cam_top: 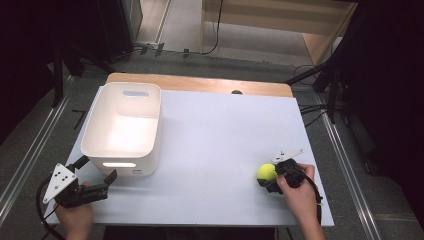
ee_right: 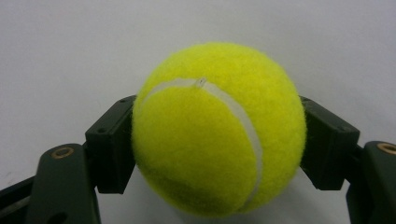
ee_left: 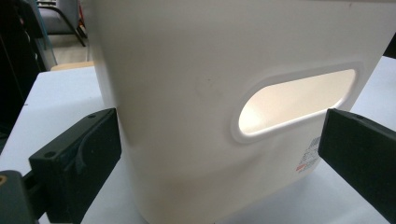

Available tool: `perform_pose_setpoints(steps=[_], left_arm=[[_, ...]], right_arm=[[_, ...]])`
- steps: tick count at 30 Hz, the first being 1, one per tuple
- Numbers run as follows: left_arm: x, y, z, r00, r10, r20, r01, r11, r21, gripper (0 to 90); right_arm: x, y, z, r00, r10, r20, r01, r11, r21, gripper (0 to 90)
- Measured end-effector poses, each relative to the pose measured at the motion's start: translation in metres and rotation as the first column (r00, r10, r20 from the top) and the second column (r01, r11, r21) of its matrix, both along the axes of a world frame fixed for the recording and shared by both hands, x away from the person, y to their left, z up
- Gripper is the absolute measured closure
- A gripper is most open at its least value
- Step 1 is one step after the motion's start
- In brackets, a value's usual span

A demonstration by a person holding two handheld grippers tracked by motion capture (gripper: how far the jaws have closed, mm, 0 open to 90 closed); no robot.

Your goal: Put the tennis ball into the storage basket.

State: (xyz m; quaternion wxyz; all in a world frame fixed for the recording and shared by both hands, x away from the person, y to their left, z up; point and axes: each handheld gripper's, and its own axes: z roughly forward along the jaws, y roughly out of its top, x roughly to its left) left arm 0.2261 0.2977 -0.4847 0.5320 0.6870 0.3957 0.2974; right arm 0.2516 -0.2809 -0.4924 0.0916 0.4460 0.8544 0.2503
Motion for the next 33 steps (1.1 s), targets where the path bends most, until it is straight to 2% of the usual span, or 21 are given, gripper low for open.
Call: perform_pose_setpoints(steps=[7,13,24,29,33], left_arm=[[0.0,0.0,0.0,1.0,0.0,-0.001,0.0,1.0,0.001,0.0],[0.0,0.0,0.0,1.0,0.0,-0.001,0.0,1.0,0.001,0.0],[0.0,0.0,0.0,1.0,-0.001,-0.002,0.001,1.0,-0.005,0.0],[0.0,0.001,0.0,1.0,-0.001,-0.001,0.001,1.0,-0.007,0.0],[0.0,0.001,0.0,1.0,0.001,0.0,-0.001,1.0,-0.009,0.0]], right_arm=[[0.0,-0.001,0.001,0.9999,0.009,-0.007,-0.009,0.9999,0.012,22.9],[0.003,0.002,0.006,0.9995,0.032,0.006,-0.032,0.9992,0.023,23.0],[0.011,0.01,0.024,0.9982,0.057,0.015,-0.058,0.9978,0.033,23.0],[0.016,0.013,0.03,0.9965,0.079,0.029,-0.08,0.9961,0.037,23.0],[0.017,0.016,0.033,0.9967,0.076,0.029,-0.077,0.9962,0.04,23.1]])
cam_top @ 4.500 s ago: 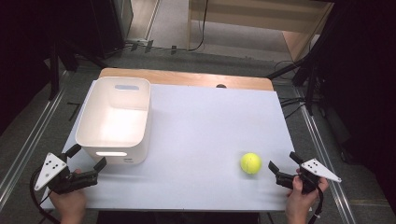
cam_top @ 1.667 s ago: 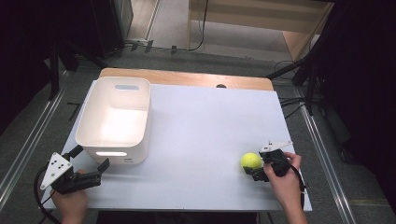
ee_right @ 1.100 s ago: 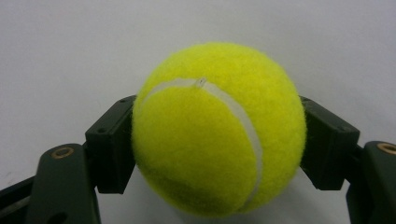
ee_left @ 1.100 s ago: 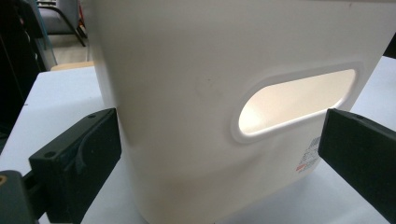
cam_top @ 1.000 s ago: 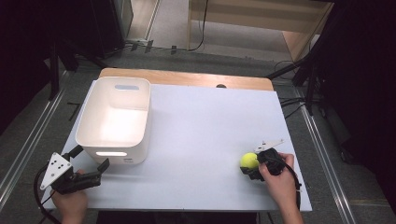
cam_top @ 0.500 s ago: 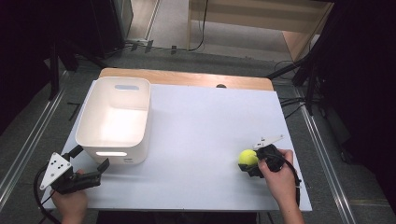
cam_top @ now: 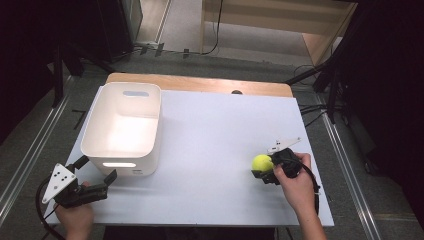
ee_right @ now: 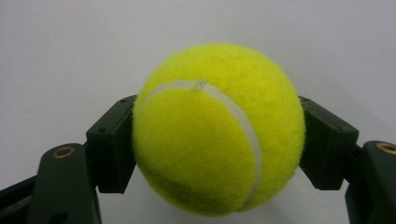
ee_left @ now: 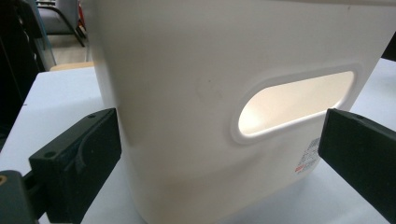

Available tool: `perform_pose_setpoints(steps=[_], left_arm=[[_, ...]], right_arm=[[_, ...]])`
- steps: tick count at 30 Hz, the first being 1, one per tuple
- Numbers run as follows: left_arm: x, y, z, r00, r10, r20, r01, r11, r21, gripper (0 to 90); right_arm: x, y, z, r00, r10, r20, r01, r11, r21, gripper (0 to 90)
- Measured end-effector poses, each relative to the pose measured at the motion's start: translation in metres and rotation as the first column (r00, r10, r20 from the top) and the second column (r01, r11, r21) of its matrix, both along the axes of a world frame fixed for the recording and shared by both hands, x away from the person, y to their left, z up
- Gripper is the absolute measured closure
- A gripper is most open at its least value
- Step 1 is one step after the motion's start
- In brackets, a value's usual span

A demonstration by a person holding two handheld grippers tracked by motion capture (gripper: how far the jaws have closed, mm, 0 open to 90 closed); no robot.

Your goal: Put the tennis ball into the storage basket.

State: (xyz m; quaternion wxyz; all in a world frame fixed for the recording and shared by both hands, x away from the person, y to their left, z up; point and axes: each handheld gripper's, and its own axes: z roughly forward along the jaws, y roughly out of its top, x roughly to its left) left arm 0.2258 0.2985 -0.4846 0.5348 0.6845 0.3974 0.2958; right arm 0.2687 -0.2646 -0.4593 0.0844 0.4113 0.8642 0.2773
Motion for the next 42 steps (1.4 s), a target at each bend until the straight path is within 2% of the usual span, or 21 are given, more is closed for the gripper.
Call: perform_pose_setpoints(steps=[8,23,42], left_arm=[[0.0,-0.001,0.0,1.0,0.001,-0.001,-0.001,1.0,-0.004,0.0],[0.0,-0.001,0.0,1.0,0.003,0.0,-0.003,1.0,0.002,0.0],[0.0,-0.001,0.0,1.0,0.0,-0.001,0.0,1.0,-0.004,0.0]], right_arm=[[0.005,0.007,0.007,0.9996,0.028,-0.001,-0.028,0.9996,0.004,23.1],[0.018,0.019,0.029,0.997,0.077,0.011,-0.077,0.997,0.003,23.2],[0.033,0.047,0.039,0.9915,0.129,0.013,-0.129,0.9915,0.017,23.2]])
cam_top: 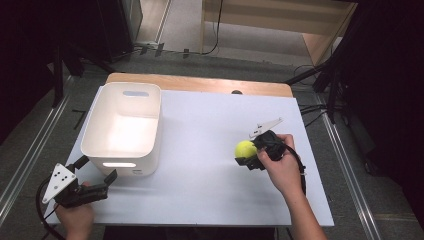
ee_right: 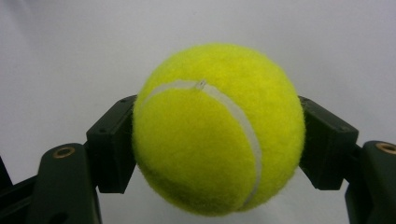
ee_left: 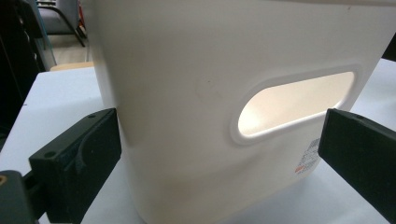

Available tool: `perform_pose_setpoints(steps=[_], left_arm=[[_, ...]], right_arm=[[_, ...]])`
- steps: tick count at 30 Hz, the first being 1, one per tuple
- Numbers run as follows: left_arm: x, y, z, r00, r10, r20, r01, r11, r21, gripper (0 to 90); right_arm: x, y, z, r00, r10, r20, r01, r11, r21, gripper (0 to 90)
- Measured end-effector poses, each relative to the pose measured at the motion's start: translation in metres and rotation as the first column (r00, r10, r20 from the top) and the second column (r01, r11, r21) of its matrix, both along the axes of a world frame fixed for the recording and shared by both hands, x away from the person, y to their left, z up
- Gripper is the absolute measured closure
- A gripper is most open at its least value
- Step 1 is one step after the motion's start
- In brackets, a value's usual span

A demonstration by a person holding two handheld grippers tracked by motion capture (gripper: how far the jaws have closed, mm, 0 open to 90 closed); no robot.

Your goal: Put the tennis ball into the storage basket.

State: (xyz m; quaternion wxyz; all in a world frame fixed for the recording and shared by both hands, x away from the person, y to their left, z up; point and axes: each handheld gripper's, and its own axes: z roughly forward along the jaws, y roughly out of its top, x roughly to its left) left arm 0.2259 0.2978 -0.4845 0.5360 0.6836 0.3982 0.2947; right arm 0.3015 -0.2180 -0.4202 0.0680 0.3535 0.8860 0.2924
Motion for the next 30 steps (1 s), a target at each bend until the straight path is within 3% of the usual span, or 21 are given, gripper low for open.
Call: perform_pose_setpoints(steps=[30], left_arm=[[0.0,0.0,0.0,1.0,0.0,0.0,0.0,1.0,0.001,0.0]], right_arm=[[0.014,0.037,0.009,0.9971,0.076,0.002,-0.076,0.9971,0.004,23.2]])
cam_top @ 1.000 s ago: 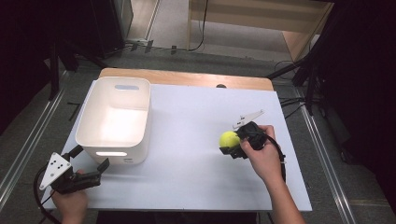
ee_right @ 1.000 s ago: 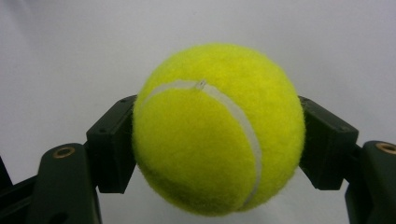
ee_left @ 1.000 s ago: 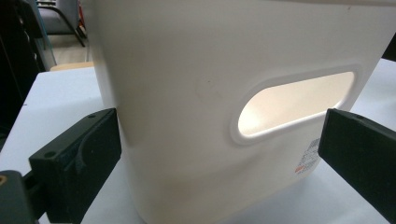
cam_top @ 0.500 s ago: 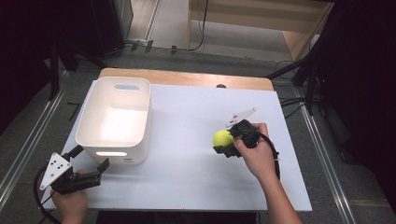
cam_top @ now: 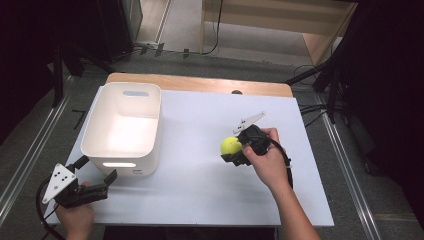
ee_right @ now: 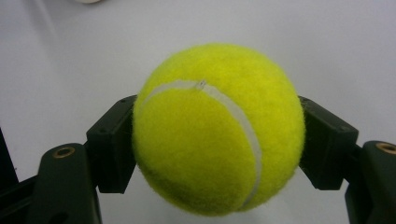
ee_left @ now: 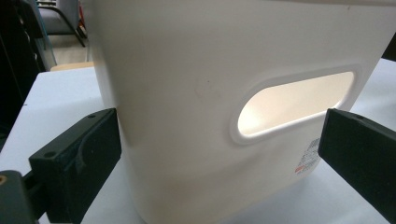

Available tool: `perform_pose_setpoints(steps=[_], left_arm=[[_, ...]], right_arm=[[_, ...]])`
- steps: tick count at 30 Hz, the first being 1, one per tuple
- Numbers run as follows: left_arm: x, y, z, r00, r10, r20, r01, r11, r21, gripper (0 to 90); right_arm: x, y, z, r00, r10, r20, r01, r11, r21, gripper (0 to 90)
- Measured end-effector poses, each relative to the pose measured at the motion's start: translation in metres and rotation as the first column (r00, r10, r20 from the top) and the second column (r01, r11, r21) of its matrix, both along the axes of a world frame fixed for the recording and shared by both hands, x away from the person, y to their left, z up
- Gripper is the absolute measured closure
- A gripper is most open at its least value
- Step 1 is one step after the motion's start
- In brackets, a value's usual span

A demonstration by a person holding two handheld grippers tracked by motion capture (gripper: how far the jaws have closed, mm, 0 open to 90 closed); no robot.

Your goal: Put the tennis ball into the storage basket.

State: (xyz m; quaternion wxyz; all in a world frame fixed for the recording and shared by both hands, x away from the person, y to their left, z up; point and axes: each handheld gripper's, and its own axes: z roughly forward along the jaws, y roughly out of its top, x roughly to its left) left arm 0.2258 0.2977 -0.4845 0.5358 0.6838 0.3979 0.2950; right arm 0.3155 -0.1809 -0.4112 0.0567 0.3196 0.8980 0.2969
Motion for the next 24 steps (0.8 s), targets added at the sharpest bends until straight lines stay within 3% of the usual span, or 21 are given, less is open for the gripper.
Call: perform_pose_setpoints(steps=[24], left_arm=[[0.0,0.0,0.0,1.0,-0.001,0.001,0.001,1.0,-0.006,0.0]], right_arm=[[0.015,0.033,0.011,0.9981,0.061,0.011,-0.061,0.9981,-0.001,23.2]])
